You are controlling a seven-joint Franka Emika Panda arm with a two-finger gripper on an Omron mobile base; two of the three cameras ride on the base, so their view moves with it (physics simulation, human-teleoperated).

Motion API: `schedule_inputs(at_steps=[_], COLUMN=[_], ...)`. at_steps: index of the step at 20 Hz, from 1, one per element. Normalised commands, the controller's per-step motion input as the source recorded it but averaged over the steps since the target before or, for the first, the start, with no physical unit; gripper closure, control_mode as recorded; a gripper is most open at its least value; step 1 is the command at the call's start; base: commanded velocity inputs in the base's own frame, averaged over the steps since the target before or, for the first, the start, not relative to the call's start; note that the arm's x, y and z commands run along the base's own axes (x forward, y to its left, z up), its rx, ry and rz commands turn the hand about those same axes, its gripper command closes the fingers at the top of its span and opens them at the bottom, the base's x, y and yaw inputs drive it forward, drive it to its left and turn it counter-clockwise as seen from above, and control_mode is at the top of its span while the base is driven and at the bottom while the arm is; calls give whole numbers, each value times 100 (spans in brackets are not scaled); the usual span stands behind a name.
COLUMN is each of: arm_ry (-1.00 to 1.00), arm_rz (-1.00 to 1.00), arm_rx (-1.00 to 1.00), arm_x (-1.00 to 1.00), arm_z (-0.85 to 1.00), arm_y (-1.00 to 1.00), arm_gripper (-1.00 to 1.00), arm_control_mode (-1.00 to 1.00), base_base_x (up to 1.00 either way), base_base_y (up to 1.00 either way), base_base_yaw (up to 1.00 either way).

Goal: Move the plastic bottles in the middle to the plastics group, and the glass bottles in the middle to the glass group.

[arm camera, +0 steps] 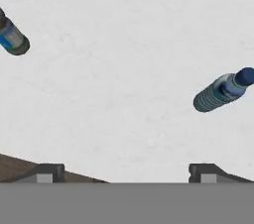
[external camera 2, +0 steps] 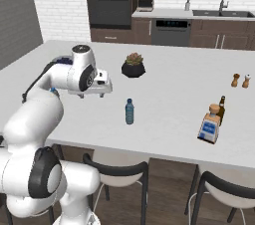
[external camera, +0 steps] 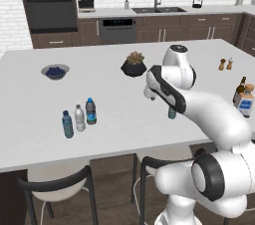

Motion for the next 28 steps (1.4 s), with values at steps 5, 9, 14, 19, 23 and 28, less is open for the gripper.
schedule_inputs(at_steps=[5, 9, 14, 19, 23, 28], arm_ry=[14, 14, 0, -1, -6, -1], arm_rz=[-33, -27, -2, 0, 0, 0], arm_rx=[0, 0, 0, 0, 0, 0], arm_x=[0, 1, 32, 52, 63, 45], arm_z=[10, -1, -44, -34, -3, 8], arm_y=[-100, -94, -19, 0, 0, 0], arm_gripper=[-100, -100, -100, -100, -100, -100], arm_control_mode=[-100, -100, -100, -100, -100, -100], base_base_x=[0, 0, 0, 0, 0, 0], base_base_y=[0, 0, 0, 0, 0, 0], base_base_yaw=[0, 0, 0, 0, 0, 0])
